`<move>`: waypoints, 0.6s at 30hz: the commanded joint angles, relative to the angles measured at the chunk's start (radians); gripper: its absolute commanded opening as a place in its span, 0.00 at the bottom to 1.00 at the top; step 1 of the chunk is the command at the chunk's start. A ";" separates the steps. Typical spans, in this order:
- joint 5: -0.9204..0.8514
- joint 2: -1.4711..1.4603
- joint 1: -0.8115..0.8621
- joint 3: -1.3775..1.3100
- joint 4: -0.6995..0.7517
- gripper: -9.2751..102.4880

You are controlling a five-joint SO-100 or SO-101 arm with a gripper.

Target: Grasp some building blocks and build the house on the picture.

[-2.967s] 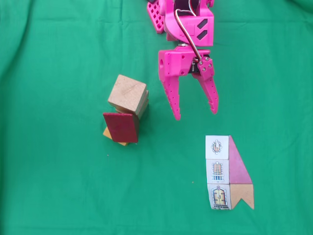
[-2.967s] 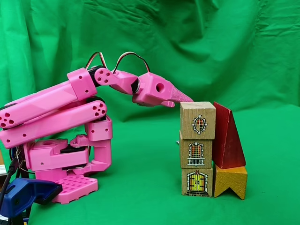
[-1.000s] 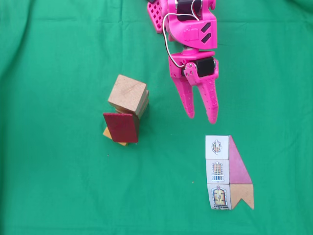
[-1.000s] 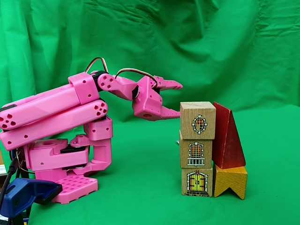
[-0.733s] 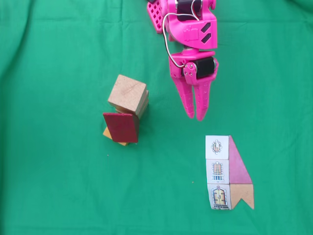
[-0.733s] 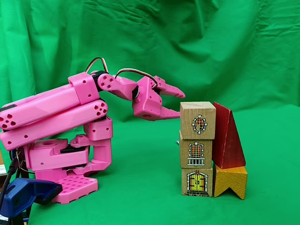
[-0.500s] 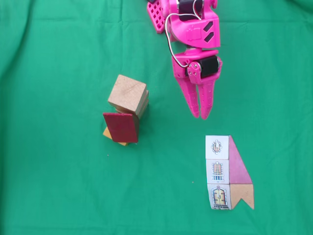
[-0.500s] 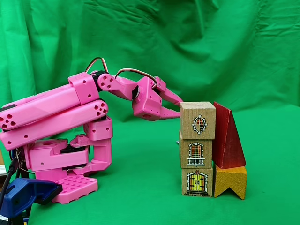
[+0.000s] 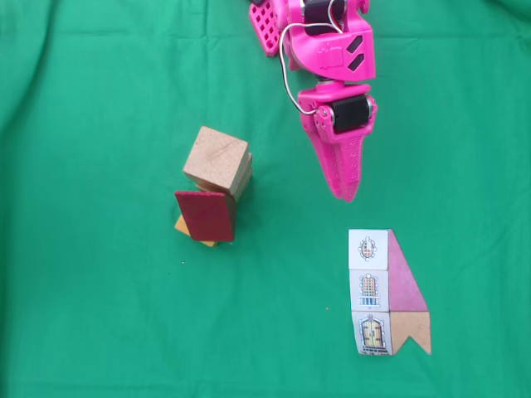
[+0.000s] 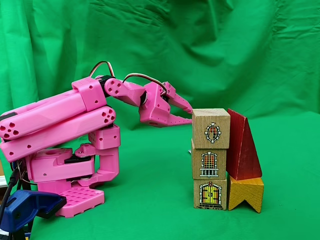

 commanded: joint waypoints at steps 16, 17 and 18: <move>0.129 0.064 -0.020 0.020 0.000 0.12; 0.127 0.064 -0.020 0.020 0.000 0.12; 0.127 0.064 -0.020 0.020 0.000 0.12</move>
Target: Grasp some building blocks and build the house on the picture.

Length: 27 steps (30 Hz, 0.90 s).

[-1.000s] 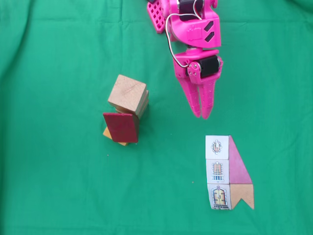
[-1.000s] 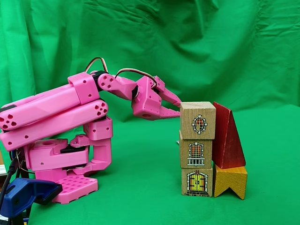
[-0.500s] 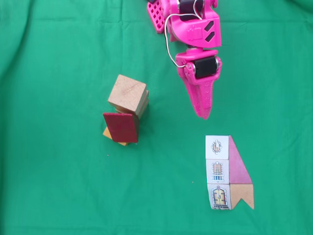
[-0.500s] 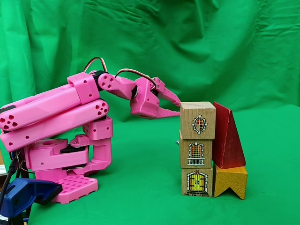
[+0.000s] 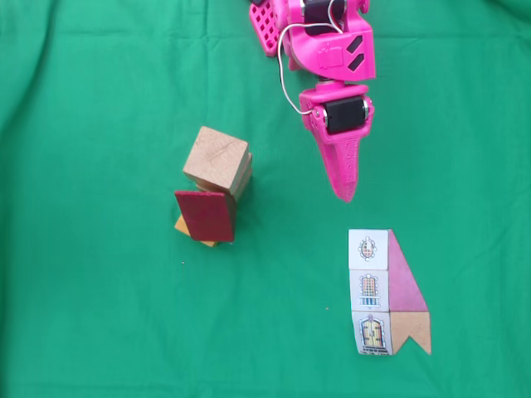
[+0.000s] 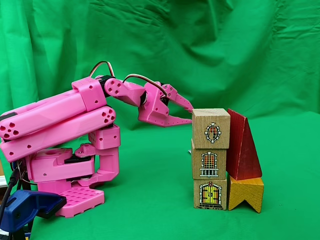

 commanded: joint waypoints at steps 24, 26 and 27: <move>-0.008 0.055 -0.006 0.020 -0.002 0.12; -0.008 0.055 -0.005 0.020 -0.002 0.12; -0.008 0.055 -0.005 0.020 -0.002 0.12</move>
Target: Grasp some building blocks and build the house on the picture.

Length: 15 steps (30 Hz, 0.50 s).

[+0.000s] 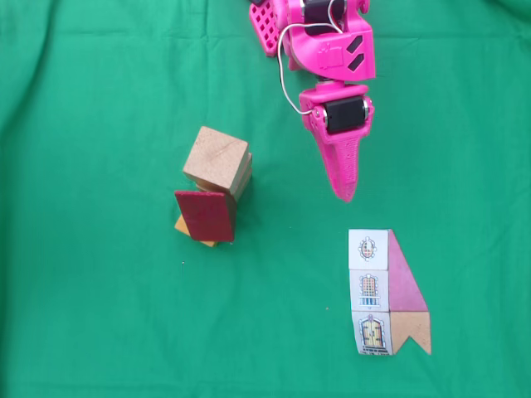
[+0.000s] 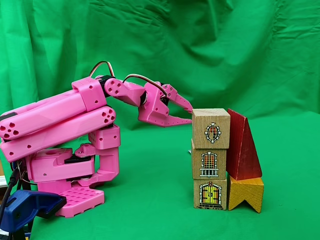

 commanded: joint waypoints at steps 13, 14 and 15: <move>-0.008 0.054 -0.012 0.020 -0.002 0.12; -0.008 0.054 -0.012 0.020 -0.002 0.12; -0.008 0.054 -0.012 0.020 -0.002 0.12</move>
